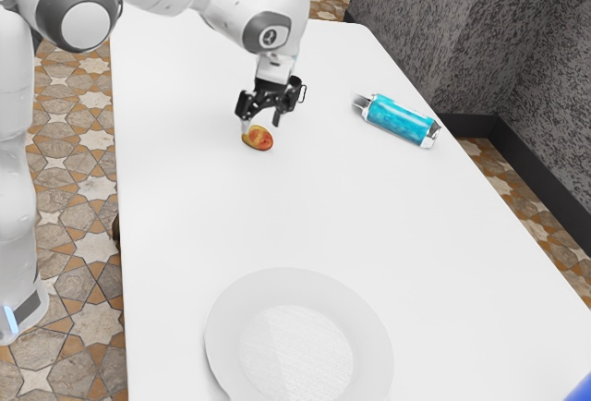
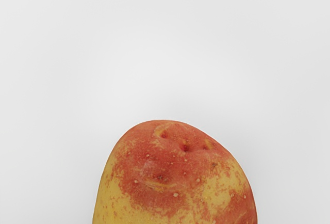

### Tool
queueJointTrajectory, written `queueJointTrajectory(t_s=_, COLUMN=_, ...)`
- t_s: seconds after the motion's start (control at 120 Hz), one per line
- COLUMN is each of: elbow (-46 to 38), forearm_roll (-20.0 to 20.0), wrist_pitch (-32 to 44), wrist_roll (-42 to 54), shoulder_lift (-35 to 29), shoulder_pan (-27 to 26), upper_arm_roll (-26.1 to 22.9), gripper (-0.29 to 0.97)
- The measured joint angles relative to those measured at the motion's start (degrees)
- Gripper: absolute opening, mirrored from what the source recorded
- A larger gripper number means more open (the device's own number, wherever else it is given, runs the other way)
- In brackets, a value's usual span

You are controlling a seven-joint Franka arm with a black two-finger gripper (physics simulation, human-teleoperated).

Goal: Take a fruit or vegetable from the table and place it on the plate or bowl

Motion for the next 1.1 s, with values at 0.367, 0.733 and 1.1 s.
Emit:
queueJointTrajectory(t_s=0.367, elbow=0.07, forearm_roll=-0.09, wrist_pitch=1.38, wrist_roll=-0.27, shoulder_lift=1.43, shoulder_pan=0.62, upper_arm_roll=0.09, gripper=0.68)
queueJointTrajectory(t_s=0.733, elbow=0.22, forearm_roll=-0.81, wrist_pitch=2.30, wrist_roll=-0.48, shoulder_lift=2.78, shoulder_pan=-0.02, upper_arm_roll=-0.07, gripper=0.68)
queueJointTrajectory(t_s=1.1, elbow=0.18, forearm_roll=-1.83, wrist_pitch=2.74, wrist_roll=-0.62, shoulder_lift=2.98, shoulder_pan=-0.64, upper_arm_roll=-0.27, gripper=0.68)
